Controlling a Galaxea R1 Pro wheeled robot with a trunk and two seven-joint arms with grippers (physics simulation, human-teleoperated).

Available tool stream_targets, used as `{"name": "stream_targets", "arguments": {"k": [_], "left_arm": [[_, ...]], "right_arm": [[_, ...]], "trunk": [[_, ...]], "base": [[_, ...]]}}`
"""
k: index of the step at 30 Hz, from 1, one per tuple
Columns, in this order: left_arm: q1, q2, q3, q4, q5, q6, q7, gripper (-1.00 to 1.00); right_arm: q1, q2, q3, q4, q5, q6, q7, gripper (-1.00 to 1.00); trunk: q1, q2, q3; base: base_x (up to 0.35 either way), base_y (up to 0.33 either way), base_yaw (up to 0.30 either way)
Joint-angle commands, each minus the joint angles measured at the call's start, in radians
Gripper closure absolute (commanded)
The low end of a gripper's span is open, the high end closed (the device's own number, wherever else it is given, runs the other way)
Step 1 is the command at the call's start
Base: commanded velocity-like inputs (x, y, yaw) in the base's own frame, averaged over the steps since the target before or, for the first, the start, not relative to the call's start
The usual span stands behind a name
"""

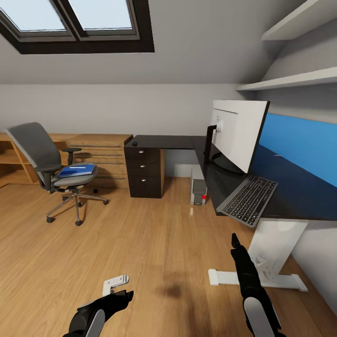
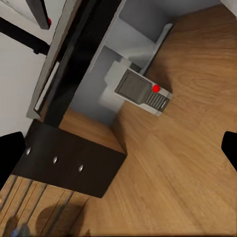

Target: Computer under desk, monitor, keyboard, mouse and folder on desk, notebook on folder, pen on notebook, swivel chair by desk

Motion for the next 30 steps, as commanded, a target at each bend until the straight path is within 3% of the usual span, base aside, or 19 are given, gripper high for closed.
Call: {"name": "stream_targets", "arguments": {"k": [1,7,14,30], "left_arm": [[0.000,0.000,-0.001,-0.001,0.011,0.003,0.009,-1.00],[0.000,0.001,-0.002,-0.001,0.010,0.003,0.007,-1.00],[0.000,0.000,-0.004,-0.001,0.012,0.003,0.007,-1.00],[0.000,-0.001,-0.005,-0.001,0.011,0.003,0.006,-1.00]], "right_arm": [[0.000,0.000,0.000,-0.006,-0.018,-0.002,-0.001,-1.00],[0.000,-0.005,-0.008,-0.033,-0.028,0.000,0.013,-1.00],[0.000,-0.051,-0.029,-0.038,-0.031,0.001,0.026,-1.00],[0.000,-0.060,-0.030,-0.037,-0.032,-0.001,0.031,-1.00]], "trunk": [[0.000,0.000,-0.001],[0.000,0.000,-0.001],[0.000,0.000,-0.001],[0.000,0.000,-0.001]], "base": [[0.000,0.000,0.000],[0.000,0.000,0.000],[0.000,0.000,0.000],[0.000,0.000,0.000]]}}
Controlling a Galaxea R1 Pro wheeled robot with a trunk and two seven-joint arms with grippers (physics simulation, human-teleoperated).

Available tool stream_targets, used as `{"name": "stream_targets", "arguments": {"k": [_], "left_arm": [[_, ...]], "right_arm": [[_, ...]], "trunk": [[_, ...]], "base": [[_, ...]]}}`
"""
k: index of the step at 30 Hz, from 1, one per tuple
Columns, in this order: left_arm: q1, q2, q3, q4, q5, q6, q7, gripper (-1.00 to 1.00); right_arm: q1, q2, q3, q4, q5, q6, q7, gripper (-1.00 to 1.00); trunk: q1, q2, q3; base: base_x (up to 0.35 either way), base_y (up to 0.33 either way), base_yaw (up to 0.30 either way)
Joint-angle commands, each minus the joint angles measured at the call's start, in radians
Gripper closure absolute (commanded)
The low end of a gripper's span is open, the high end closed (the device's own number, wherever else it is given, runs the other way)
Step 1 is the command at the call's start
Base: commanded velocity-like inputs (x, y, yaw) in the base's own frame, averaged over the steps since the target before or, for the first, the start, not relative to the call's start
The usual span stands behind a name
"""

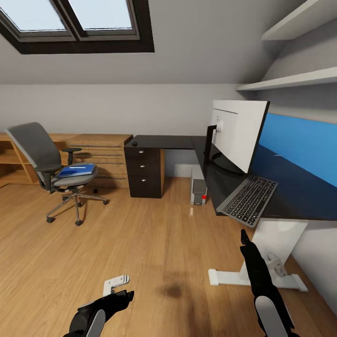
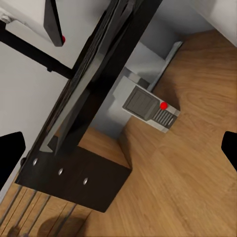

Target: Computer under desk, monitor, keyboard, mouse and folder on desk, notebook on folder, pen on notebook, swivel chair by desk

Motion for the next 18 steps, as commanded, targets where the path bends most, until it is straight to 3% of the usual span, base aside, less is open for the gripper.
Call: {"name": "stream_targets", "arguments": {"k": [1,11,18], "left_arm": [[0.000,0.000,-0.001,-0.001,0.010,0.003,0.009,-1.00],[0.000,0.000,-0.002,-0.001,0.010,0.002,0.008,-1.00],[0.000,0.000,-0.002,-0.001,0.009,0.001,0.008,-1.00]], "right_arm": [[-0.001,0.000,0.000,0.000,-0.010,-0.004,-0.001,-1.00],[0.001,0.001,0.000,0.010,-0.008,-0.006,0.037,-1.00],[0.001,-0.003,-0.002,0.027,-0.002,-0.006,0.041,-1.00]], "trunk": [[0.000,0.000,-0.001],[0.000,0.000,-0.001],[-0.027,0.049,0.021]], "base": [[0.000,0.000,0.000],[0.000,0.000,0.000],[0.000,0.000,0.000]]}}
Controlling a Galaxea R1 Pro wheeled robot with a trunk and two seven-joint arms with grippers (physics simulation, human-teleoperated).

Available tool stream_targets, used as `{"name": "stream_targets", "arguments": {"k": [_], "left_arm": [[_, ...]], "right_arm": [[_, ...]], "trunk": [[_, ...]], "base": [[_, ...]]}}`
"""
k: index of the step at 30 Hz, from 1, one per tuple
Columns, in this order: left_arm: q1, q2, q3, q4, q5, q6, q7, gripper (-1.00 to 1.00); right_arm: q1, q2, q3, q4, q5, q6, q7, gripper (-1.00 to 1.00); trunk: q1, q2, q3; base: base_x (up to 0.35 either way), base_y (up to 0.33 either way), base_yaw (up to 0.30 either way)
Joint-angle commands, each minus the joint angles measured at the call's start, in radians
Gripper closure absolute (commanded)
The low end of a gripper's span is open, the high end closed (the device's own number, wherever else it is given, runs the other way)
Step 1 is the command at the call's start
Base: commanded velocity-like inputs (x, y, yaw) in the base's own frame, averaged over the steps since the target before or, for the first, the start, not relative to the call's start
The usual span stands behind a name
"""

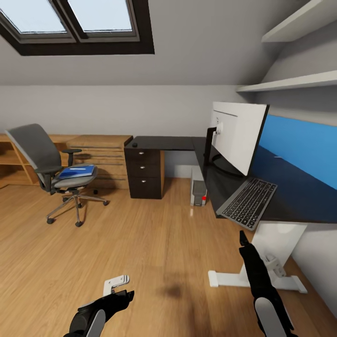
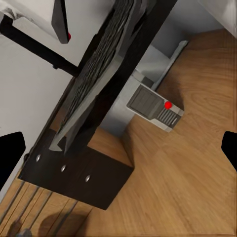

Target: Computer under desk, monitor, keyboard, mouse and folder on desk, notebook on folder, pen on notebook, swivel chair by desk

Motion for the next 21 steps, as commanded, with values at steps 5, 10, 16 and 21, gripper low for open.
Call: {"name": "stream_targets", "arguments": {"k": [5,10,16,21], "left_arm": [[0.000,0.000,-0.001,-0.001,0.011,0.003,0.009,-1.00],[0.000,0.000,-0.001,-0.001,0.011,0.003,0.009,-1.00],[0.000,-0.001,-0.001,0.000,0.012,0.002,0.009,-1.00],[0.000,-0.001,-0.001,0.006,0.012,0.001,0.009,-1.00]], "right_arm": [[-0.001,-0.001,-0.001,0.018,-0.010,-0.004,-0.004,-1.00],[-0.001,0.002,-0.040,0.022,-0.054,-0.003,-0.007,-1.00],[-0.001,-0.015,-0.060,0.021,-0.400,0.005,0.001,-1.00],[-0.001,-0.016,-0.060,0.021,-0.405,0.005,0.002,-1.00]], "trunk": [[-0.012,0.021,0.009],[-0.012,0.021,0.009],[-0.012,0.021,0.009],[-0.012,0.021,0.009]], "base": [[0.000,0.000,0.000],[0.000,0.000,0.000],[0.000,0.000,0.000],[0.063,0.000,0.000]]}}
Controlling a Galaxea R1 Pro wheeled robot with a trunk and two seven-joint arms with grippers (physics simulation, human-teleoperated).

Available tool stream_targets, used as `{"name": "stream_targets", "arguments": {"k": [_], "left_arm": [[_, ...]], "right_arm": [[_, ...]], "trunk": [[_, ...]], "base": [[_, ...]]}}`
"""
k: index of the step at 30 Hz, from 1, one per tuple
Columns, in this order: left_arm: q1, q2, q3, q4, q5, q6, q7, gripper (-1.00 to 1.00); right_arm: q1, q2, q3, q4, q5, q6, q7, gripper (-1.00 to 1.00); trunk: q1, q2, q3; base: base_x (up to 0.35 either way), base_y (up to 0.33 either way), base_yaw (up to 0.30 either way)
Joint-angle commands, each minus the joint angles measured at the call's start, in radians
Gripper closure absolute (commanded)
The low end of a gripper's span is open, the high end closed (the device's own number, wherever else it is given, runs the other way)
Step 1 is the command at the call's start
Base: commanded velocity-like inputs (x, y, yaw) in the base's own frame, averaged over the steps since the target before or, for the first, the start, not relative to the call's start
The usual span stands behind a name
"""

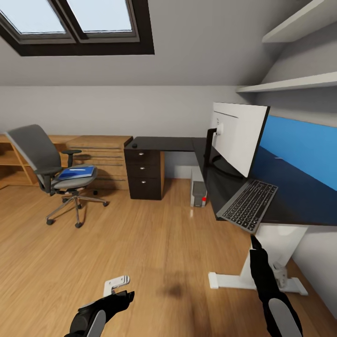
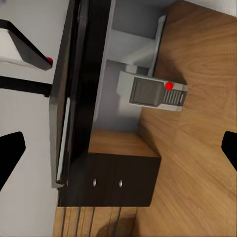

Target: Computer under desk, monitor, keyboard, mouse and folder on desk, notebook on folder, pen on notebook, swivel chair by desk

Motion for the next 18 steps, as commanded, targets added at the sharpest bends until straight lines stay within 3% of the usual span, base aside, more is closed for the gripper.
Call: {"name": "stream_targets", "arguments": {"k": [1,7,18], "left_arm": [[-0.001,0.000,-0.001,0.001,0.010,0.002,0.009,-1.00],[-0.001,-0.001,-0.005,0.015,0.008,-0.010,0.008,-1.00],[-0.001,-0.001,-0.007,0.025,0.007,-0.013,0.009,-1.00]], "right_arm": [[0.000,0.000,0.000,-0.001,-0.010,-0.004,-0.003,-1.00],[0.000,0.000,0.001,-0.001,-0.010,-0.004,-0.002,-1.00],[0.000,0.000,0.001,-0.001,-0.009,-0.004,-0.002,-1.00]], "trunk": [[0.000,0.000,-0.001],[0.000,0.000,-0.001],[-0.004,0.007,0.002]], "base": [[0.226,0.000,0.000],[0.149,0.000,0.000],[0.016,0.000,0.000]]}}
